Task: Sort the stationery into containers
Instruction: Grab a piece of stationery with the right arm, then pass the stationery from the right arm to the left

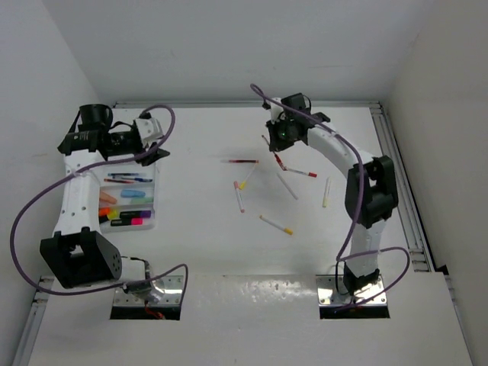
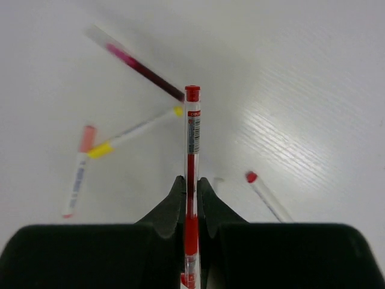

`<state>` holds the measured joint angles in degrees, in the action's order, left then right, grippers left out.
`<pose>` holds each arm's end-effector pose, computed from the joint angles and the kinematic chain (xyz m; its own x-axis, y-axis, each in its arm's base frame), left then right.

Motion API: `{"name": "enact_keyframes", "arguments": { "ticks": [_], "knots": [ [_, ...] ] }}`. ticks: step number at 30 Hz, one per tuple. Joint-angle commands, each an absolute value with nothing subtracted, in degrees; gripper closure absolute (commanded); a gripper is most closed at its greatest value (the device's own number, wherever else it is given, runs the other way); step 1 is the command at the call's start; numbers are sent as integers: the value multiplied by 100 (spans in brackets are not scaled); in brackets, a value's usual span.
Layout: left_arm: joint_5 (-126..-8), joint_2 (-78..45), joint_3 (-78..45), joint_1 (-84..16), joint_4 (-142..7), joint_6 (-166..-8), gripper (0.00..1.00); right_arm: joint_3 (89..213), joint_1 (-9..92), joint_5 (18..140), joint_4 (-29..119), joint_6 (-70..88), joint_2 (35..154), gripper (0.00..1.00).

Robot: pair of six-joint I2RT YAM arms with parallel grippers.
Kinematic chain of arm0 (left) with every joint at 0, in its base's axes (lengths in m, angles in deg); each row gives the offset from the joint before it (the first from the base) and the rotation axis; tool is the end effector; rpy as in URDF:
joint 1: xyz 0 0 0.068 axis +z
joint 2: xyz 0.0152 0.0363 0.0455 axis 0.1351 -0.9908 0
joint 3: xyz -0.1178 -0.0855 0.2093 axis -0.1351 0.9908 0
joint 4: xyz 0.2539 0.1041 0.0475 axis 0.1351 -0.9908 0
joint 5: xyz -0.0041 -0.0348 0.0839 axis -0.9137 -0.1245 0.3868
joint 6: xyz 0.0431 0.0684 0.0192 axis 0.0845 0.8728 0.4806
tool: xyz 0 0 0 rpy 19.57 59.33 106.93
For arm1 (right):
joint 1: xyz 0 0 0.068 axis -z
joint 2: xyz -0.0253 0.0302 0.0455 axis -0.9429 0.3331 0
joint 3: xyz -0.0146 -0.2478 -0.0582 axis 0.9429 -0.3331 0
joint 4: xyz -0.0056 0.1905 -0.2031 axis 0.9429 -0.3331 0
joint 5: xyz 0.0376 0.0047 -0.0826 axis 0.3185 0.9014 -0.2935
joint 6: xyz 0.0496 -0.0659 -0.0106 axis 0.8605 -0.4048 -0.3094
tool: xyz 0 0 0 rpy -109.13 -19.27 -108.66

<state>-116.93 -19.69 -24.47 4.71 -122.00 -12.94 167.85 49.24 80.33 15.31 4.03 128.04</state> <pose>0.3088 0.0051 0.3375 0.0227 0.4801 -0.8769 0.8578 0.4412 0.2637 0.4407 0.1843 0.1803 -0.7467 -0.2597 -0.6124 -0.4286 0.8919 0.1443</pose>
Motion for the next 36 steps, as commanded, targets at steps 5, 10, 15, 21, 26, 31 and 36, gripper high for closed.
{"name": "enact_keyframes", "arguments": {
  "ticks": [5, 10, 15, 21, 26, 31, 36],
  "knots": [
    [-11511, -973, -1734, -921, -13016, 992, 42, 15951, 4848, 10326, 2158, 2119, 11543, 100],
    [-10509, 100, -505, -2521, -11672, 790, 43, 15281, 4532, 11830, 2933, 3140, 11321, 100],
    [-9797, 112, -265, -3719, -11415, 729, 45, 14710, 4321, 12699, 4118, 4457, 11277, 100],
    [-9612, -152, -133, -4450, -10792, -18, 46, 14058, 4163, 13097, 5359, 5497, 11286, 100],
    [-9410, -381, -124, -4661, -10625, -115, 46, 14023, 3864, 13106, 5421, 5568, 11312, 100],
    [-9286, -504, -115, -4819, -10493, -132, 47, 14040, 3706, 13106, 5412, 5551, 11374, 100],
    [-9190, -592, -89, -4881, -10484, -80, 53, 14075, 3653, 13167, 5474, 5630, 11383, 100]
  ]
}}
